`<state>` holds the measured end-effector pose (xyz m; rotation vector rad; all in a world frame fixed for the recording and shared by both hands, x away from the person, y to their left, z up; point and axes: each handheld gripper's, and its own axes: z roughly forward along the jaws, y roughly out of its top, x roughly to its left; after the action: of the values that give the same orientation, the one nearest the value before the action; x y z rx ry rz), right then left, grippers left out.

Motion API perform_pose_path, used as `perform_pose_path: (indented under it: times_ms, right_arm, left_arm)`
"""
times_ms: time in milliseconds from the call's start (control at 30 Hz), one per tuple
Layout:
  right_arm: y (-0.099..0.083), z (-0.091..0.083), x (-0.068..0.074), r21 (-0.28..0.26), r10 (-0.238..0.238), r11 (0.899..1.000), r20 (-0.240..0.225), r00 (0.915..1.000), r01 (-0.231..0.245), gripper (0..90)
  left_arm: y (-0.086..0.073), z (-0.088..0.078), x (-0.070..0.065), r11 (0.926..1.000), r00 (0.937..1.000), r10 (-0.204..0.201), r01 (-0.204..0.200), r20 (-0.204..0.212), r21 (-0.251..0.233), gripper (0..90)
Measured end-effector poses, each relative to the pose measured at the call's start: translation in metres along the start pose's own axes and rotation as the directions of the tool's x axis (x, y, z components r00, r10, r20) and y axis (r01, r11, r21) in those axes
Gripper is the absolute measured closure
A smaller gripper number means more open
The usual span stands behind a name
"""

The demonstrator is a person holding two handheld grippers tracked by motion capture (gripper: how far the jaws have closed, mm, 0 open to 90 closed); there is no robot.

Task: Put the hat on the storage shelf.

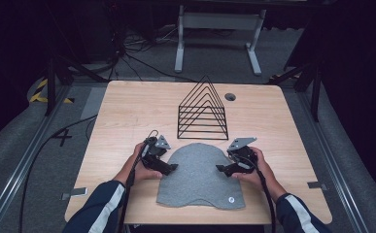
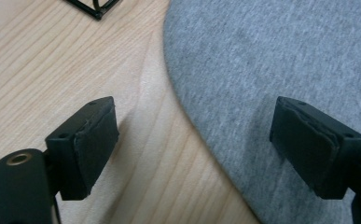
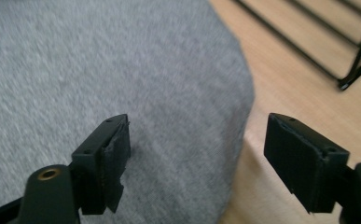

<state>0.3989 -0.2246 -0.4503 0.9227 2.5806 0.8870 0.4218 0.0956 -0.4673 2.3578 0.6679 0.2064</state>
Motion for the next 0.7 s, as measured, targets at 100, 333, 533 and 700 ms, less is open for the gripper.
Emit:
perform_pose_path:
  times_ms: [100,333,533,700]
  right_arm:
    - [-0.004,0.004,0.0,0.009,0.024,1.0,0.001,0.9997,-0.024,21.3]
    - [-0.006,0.002,0.003,-0.014,0.015,1.0,-0.02,0.9997,-0.016,35.9]
    - [-0.006,-0.001,0.007,-0.023,0.005,1.0,-0.052,0.9986,-0.006,63.2]
    - [-0.007,-0.001,0.007,-0.034,0.012,0.999,-0.095,0.9954,-0.015,77.6]
  left_arm:
    - [-0.002,0.0,-0.004,1.0,1.0,0.004,-0.004,-0.002,-0.008,15.4]
    - [-0.001,-0.002,-0.01,0.9999,1.0,0.002,-0.002,0.007,0.014,17.6]
    - [0.001,-0.005,-0.016,0.9998,0.9997,0.015,-0.015,0.021,0.013,38.9]
    - [0.0,-0.006,-0.02,0.9998,0.9989,0.014,-0.014,0.044,-0.011,57.6]
